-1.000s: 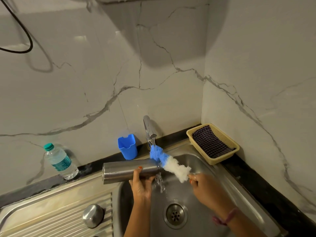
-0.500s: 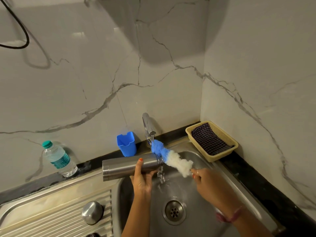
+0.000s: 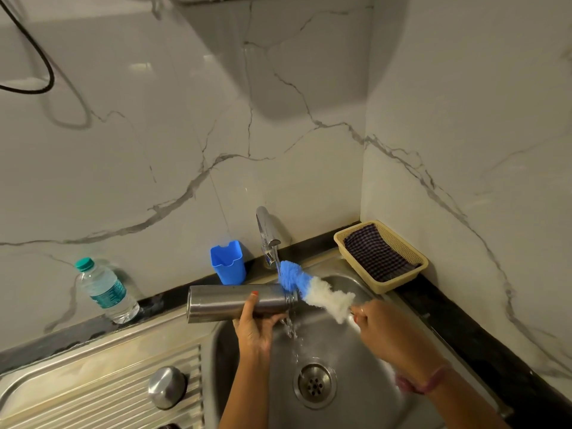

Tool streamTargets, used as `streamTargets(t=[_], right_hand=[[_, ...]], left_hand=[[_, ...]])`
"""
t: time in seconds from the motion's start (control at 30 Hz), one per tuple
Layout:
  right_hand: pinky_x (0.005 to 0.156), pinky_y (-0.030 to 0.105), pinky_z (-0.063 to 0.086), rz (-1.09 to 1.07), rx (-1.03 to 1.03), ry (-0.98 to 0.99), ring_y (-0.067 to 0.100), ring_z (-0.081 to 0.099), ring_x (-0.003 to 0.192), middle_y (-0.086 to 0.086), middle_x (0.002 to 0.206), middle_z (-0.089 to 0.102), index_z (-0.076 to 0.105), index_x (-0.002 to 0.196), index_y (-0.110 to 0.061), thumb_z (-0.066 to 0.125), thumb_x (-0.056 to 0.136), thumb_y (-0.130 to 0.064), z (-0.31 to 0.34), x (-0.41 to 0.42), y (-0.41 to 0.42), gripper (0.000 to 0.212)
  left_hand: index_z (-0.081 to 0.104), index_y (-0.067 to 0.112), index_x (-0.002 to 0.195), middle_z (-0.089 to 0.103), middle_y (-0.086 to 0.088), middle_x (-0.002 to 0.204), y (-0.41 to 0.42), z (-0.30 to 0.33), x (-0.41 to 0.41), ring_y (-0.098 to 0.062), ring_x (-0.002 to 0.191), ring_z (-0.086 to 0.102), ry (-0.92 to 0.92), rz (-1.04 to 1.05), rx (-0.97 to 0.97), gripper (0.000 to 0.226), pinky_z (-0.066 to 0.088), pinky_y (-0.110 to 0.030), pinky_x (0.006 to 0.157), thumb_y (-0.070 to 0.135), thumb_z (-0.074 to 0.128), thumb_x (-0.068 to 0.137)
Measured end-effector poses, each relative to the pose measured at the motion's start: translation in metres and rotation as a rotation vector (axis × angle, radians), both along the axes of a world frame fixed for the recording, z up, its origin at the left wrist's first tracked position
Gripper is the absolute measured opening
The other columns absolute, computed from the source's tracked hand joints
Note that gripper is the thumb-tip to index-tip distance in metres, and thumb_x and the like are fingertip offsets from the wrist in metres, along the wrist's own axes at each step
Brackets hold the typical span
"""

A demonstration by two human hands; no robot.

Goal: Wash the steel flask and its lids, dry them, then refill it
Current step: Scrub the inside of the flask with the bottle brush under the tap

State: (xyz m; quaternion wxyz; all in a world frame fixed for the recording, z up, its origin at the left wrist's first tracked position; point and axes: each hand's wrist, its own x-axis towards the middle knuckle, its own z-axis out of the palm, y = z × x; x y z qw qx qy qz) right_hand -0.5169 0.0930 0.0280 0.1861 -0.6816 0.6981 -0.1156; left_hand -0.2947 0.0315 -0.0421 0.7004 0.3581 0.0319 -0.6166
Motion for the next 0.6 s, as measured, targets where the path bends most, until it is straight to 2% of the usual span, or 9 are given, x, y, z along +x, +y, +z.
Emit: streamTargets(t=[0.1,0.2,0.27,0.33,0.4,0.47,0.53,0.6], right_hand=[[0.052,0.012,0.027,-0.042,0.005,0.021,0.003,0.048,0.061,-0.009,0.062,0.04,0.037,0.065,-0.024,0.042,0.099,-0.029,0.0,-0.01,0.007,0.035],[0.058,0.015,0.03,-0.036,0.003,0.03,0.009,0.053,0.07,-0.006,0.067,0.044,0.05,0.081,-0.02,0.042,0.099,-0.03,-0.001,0.001,0.002,0.022],[0.056,0.014,0.033,-0.012,-0.045,0.003,0.008,0.055,0.069,-0.006,0.067,0.049,0.059,0.087,-0.019,0.042,0.099,-0.028,-0.003,0.012,-0.006,0.023],[0.054,0.013,0.033,0.003,-0.072,-0.013,0.008,0.056,0.068,-0.006,0.068,0.053,0.061,0.087,-0.018,0.042,0.099,-0.029,-0.003,0.016,-0.007,0.025],[0.06,0.014,0.038,0.0,-0.089,-0.003,0.008,0.058,0.073,-0.005,0.077,0.059,0.062,0.094,-0.018,0.042,0.099,-0.029,-0.002,0.012,-0.004,0.024],[0.07,0.02,0.043,0.008,-0.096,0.031,0.01,0.057,0.079,-0.003,0.089,0.061,0.061,0.106,-0.018,0.04,0.098,-0.03,-0.002,0.003,0.006,0.026],[0.071,0.026,0.045,-0.002,-0.113,0.025,0.013,0.055,0.076,-0.003,0.086,0.06,0.061,0.105,-0.018,0.039,0.097,-0.028,-0.004,-0.005,0.015,0.025],[0.071,0.019,0.042,-0.033,-0.127,0.055,0.01,0.059,0.081,-0.005,0.092,0.063,0.061,0.111,-0.02,0.037,0.099,-0.032,-0.01,-0.004,0.016,0.03]], left_hand=[[0.039,0.018,0.141,0.055,-0.015,0.136,0.002,0.001,0.001,-0.039,0.123,0.055,-0.019,0.032,-0.003,0.08,0.044,-0.072,0.095,0.016,0.078,0.07],[0.04,0.017,0.142,0.057,-0.015,0.135,0.002,0.0,-0.001,-0.038,0.12,0.058,-0.008,0.019,-0.007,0.084,0.046,-0.069,0.095,0.019,0.079,0.068],[0.04,0.017,0.143,0.056,-0.016,0.135,0.003,0.001,-0.005,-0.037,0.119,0.058,0.0,0.015,-0.017,0.081,0.045,-0.069,0.096,0.017,0.077,0.071],[0.039,0.018,0.144,0.056,-0.016,0.136,0.002,-0.001,-0.006,-0.036,0.117,0.059,-0.003,0.025,-0.025,0.073,0.044,-0.068,0.098,0.013,0.074,0.08],[0.039,0.019,0.145,0.056,-0.015,0.137,0.003,-0.002,-0.004,-0.035,0.118,0.058,-0.006,0.031,-0.023,0.067,0.045,-0.067,0.099,0.012,0.07,0.086],[0.04,0.018,0.144,0.056,-0.016,0.136,0.004,-0.001,0.001,-0.037,0.121,0.057,0.023,0.047,-0.022,0.071,0.049,-0.067,0.092,0.013,0.073,0.081],[0.04,0.017,0.144,0.057,-0.016,0.136,0.005,0.001,0.005,-0.039,0.122,0.057,0.04,0.057,-0.034,0.08,0.055,-0.064,0.079,0.014,0.076,0.072],[0.04,0.016,0.143,0.057,-0.017,0.136,0.007,0.004,0.005,-0.039,0.122,0.057,0.044,0.05,-0.03,0.083,0.055,-0.066,0.075,0.013,0.077,0.069]])
